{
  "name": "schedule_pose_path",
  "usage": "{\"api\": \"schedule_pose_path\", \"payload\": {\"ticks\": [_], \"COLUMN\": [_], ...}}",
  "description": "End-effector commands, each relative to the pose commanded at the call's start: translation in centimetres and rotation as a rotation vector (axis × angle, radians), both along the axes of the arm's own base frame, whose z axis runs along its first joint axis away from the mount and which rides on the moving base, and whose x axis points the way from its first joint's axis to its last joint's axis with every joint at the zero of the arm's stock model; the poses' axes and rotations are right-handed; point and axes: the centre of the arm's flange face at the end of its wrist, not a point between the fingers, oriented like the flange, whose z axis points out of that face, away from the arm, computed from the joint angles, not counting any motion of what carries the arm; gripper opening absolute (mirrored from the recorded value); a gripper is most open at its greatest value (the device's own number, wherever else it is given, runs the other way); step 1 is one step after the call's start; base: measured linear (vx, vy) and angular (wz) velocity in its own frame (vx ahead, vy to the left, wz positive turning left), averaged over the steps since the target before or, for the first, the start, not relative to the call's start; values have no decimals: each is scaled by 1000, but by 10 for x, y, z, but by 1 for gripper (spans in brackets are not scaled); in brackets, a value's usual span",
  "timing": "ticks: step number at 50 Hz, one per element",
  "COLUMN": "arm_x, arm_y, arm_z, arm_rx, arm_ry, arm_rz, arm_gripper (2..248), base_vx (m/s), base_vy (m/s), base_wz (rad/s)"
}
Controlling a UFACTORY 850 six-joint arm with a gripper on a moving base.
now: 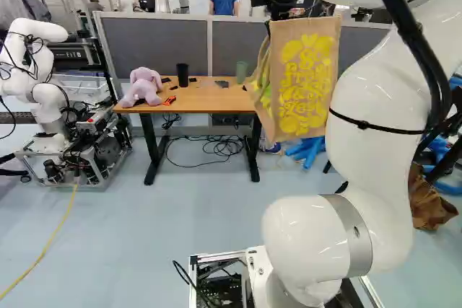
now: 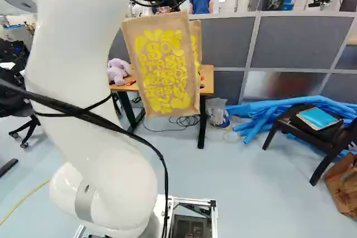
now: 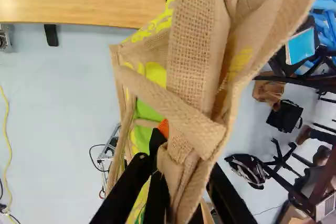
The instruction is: Pick up the bag on the ground and place it on the table
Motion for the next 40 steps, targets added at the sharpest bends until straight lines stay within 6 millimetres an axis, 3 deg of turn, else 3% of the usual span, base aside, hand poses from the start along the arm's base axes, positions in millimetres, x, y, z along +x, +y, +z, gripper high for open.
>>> {"api": "schedule_pose_path", "payload": {"ticks": [40], "arm_x": [0], "arm_y": [0], "arm_z": [0], "arm_rx": [0], "arm_ry": [0], "arm_rz": [0], "arm_gripper": [33], "base_vx": [131], "base_vy": [63], "base_wz": [-21]}}
